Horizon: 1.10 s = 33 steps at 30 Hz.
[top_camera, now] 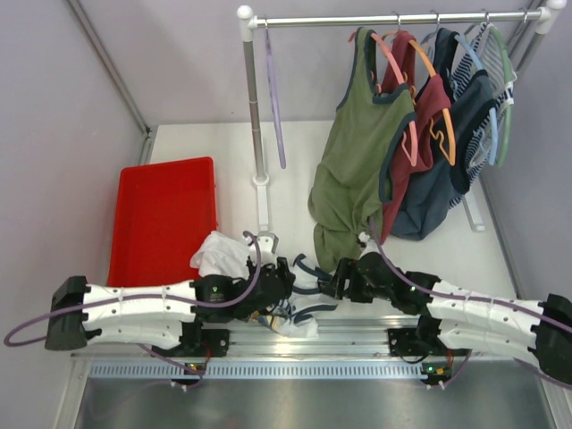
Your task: Place the tank top on the hanger
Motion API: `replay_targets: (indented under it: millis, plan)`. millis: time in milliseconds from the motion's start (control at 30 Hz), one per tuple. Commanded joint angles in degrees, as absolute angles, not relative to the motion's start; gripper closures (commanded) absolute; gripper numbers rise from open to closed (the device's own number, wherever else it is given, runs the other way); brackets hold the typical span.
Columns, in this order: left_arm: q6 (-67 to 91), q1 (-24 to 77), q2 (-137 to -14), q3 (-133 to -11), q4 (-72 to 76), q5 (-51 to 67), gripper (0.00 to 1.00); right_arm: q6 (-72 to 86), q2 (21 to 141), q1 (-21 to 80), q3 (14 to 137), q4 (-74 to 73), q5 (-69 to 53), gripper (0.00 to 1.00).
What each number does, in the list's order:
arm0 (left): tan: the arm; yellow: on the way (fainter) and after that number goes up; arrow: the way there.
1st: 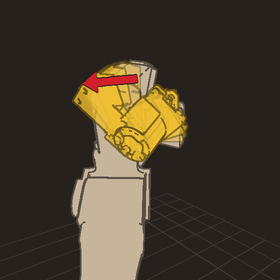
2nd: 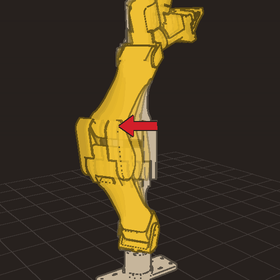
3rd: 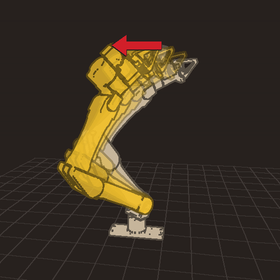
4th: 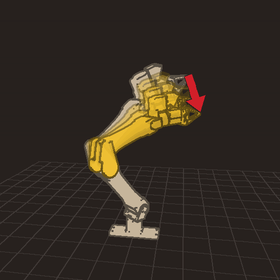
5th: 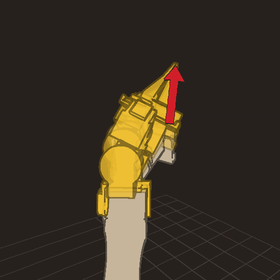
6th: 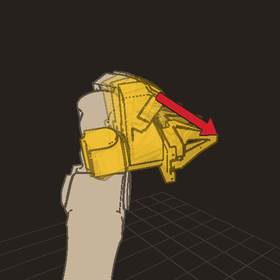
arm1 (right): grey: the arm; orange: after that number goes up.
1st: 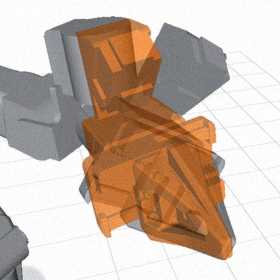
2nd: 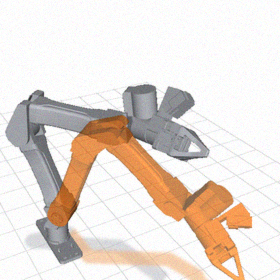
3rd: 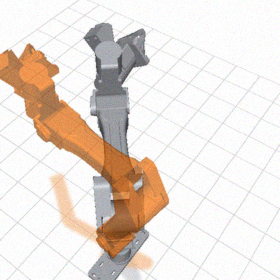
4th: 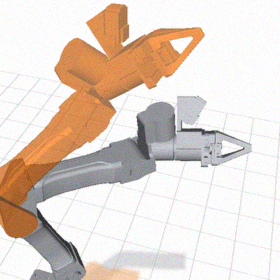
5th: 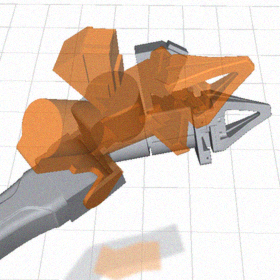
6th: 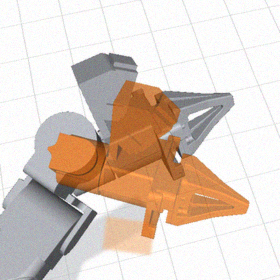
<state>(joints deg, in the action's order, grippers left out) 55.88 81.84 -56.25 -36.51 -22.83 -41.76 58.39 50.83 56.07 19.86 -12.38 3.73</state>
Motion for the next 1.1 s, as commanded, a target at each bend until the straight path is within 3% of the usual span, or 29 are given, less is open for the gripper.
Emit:
replay_targets:
  millis: [0,133,233,367,567,933,1067]
  plan:
    - [50.1,76.7,-57.6,-36.6,-16.4,-32.8,0.5,61.5,52.7,61.5,21.8,-8.8,6.6,0.3]
    - [46.5,71.3,-62.2,-38.9,-14.9,-26.1,0.49,64.8,53.6,65.6,20.6,-8.2,8.6,0.3]
    - [44.3,68.8,-65.4,-40.3,-12.4,-22.0,0.49,66.3,54.4,67.1,19.7,-6.9,9.1,0.36]
    - [42.9,65.0,-68.9,-41.6,-10.1,-17.9,0.48,67.3,54.0,67.9,19.6,-8.1,9.9,0.72]
    - [40.9,61.3,-73.3,-43.3,-7.6,-13.1,0.48,68.1,49.8,67.9,17.3,-11.5,10.8,1.0]
    - [37.6,57.1,-83.8,-50.8,-11.7,-10.2,0.48,67.6,49.2,68.6,15.5,-13.5,11.1,1.0]
    - [36.5,57.0,-87.4,-52.6,-13.5,-10.8,0.54,67.0,49.6,68.6,15.8,-13.8,11.3,1.0]
